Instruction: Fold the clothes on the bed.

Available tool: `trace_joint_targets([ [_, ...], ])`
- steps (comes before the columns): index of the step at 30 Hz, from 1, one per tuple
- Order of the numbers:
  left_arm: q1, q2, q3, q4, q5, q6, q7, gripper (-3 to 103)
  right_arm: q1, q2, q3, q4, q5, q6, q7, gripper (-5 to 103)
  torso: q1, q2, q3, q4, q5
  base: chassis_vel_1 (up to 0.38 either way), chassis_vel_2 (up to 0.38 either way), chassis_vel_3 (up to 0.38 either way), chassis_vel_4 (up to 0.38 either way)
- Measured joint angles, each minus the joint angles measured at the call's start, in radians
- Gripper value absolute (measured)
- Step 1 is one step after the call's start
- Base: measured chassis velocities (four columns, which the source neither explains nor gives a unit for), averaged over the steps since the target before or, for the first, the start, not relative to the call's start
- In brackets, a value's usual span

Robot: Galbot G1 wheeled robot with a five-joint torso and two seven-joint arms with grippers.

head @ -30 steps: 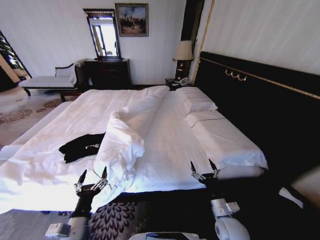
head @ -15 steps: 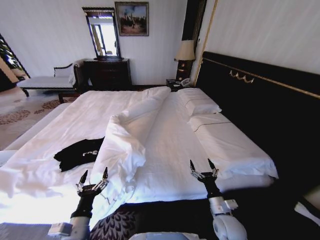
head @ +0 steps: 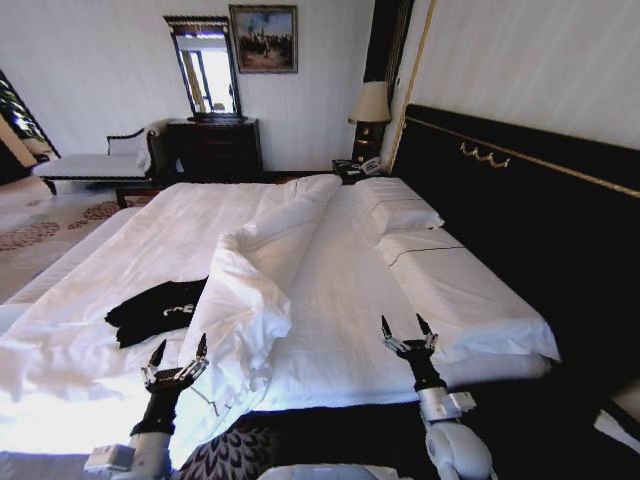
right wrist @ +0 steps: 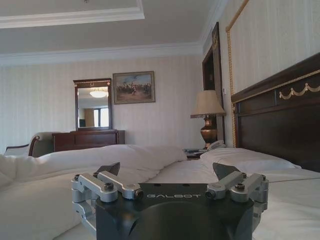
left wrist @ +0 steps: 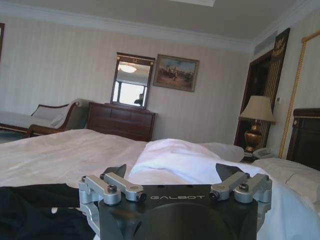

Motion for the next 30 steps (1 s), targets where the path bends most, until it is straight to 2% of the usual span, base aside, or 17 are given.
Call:
trace_joint_targets([
  [16,-0.001,0.001,-0.020,-0.006,-0.002,0.011,-0.001,100,0.006,0.009,-0.010,-0.023,-0.005,0.012,-0.003,100,0.000,0.000,0.000,0.0000,0.0000,0.000,0.000,0.000,0.000],
  [30,-0.001,0.010,-0.044,-0.008,-0.037,0.005,-0.001,100,0.001,0.019,-0.014,-0.016,-0.023,0.001,-0.004,100,0.000,0.000,0.000,0.0000,0.0000,0.000,0.000,0.000,0.000],
])
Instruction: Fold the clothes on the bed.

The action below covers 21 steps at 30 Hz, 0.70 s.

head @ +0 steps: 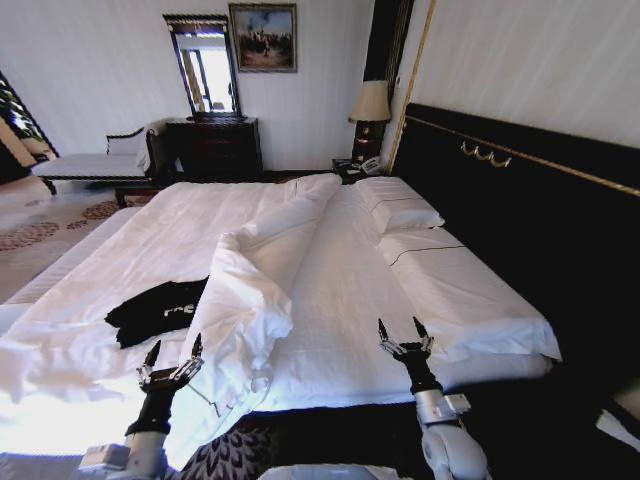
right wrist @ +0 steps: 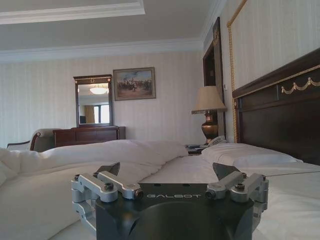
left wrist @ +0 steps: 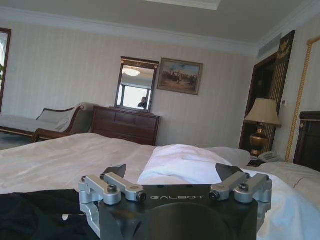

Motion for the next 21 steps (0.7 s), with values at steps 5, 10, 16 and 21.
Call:
trace_joint_targets([
  [5,0.004,-0.004,0.001,0.001,0.010,-0.006,0.000,100,0.001,0.001,0.000,-0.004,0.000,0.000,-0.002,100,0.000,0.000,0.000,0.0000,0.0000,0.000,0.000,0.000,0.000],
  [10,0.009,-0.008,0.001,0.002,0.018,-0.012,0.001,100,-0.004,0.002,0.000,-0.004,0.004,0.007,-0.010,100,0.000,0.000,0.000,0.0000,0.0000,0.000,0.000,0.000,0.000],
  [16,0.006,-0.010,-0.006,-0.005,0.022,-0.012,0.003,100,-0.002,0.016,-0.012,0.003,0.006,0.014,-0.013,100,0.000,0.000,0.000,0.0000,0.0000,0.000,0.000,0.000,0.000],
  [21,0.007,-0.009,-0.017,-0.014,0.026,-0.014,0.003,100,-0.004,0.013,-0.014,0.006,0.005,0.017,-0.014,100,0.000,0.000,0.000,0.0000,0.0000,0.000,0.000,0.000,0.000],
])
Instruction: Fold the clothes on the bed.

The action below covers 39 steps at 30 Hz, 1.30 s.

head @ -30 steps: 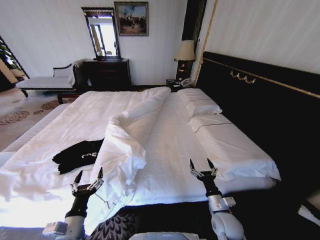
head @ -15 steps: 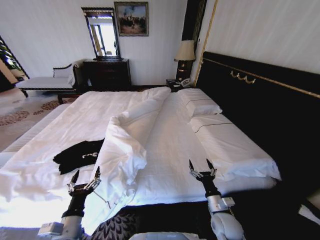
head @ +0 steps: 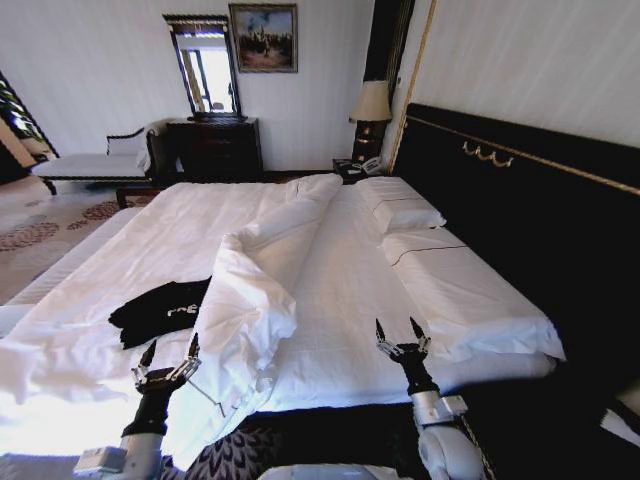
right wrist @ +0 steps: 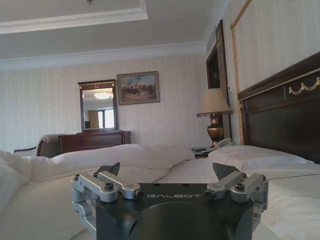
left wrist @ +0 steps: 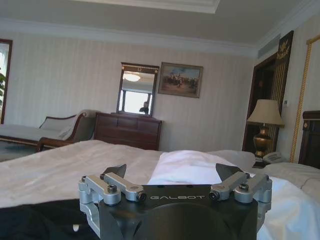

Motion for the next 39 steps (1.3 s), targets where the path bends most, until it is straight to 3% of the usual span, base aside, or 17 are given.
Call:
trace_joint_targets([
  [7,0.001,0.013,-0.023,0.030,-0.027,-0.030,0.001,100,-0.015,0.000,0.008,0.019,0.000,-0.001,0.000,100,0.000,0.000,0.000,0.0000,0.0000,0.000,0.000,0.000,0.000],
  [14,-0.022,0.026,-0.049,0.019,-0.048,-0.004,0.000,100,-0.039,-0.004,0.011,0.012,0.047,0.027,-0.006,100,0.000,0.000,0.000,-0.0001,0.0000,0.000,0.000,0.000,0.000],
  [39,-0.021,0.023,-0.064,0.027,-0.058,-0.004,0.001,100,-0.037,0.005,0.007,0.021,0.025,0.033,-0.009,100,0.000,0.000,0.000,0.0000,-0.0002,0.028,0.061,-0.027,-0.061],
])
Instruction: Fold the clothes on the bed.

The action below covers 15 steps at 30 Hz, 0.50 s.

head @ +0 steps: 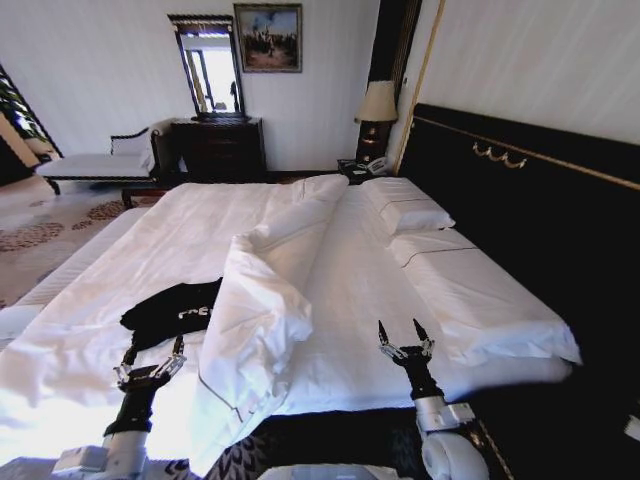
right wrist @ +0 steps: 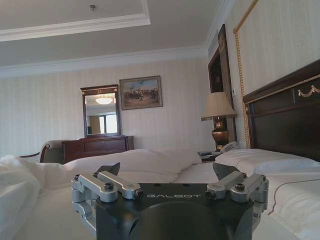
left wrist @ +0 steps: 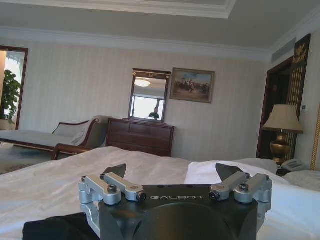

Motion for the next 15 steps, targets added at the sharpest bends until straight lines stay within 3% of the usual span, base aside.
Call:
trace_joint_targets([
  [15,-0.005,0.006,-0.045,0.012,-0.029,-0.001,0.001,100,-0.004,0.010,-0.009,0.006,-0.013,0.000,-0.001,100,0.000,0.000,0.000,0.0000,0.0002,0.043,0.071,-0.043,-0.070],
])
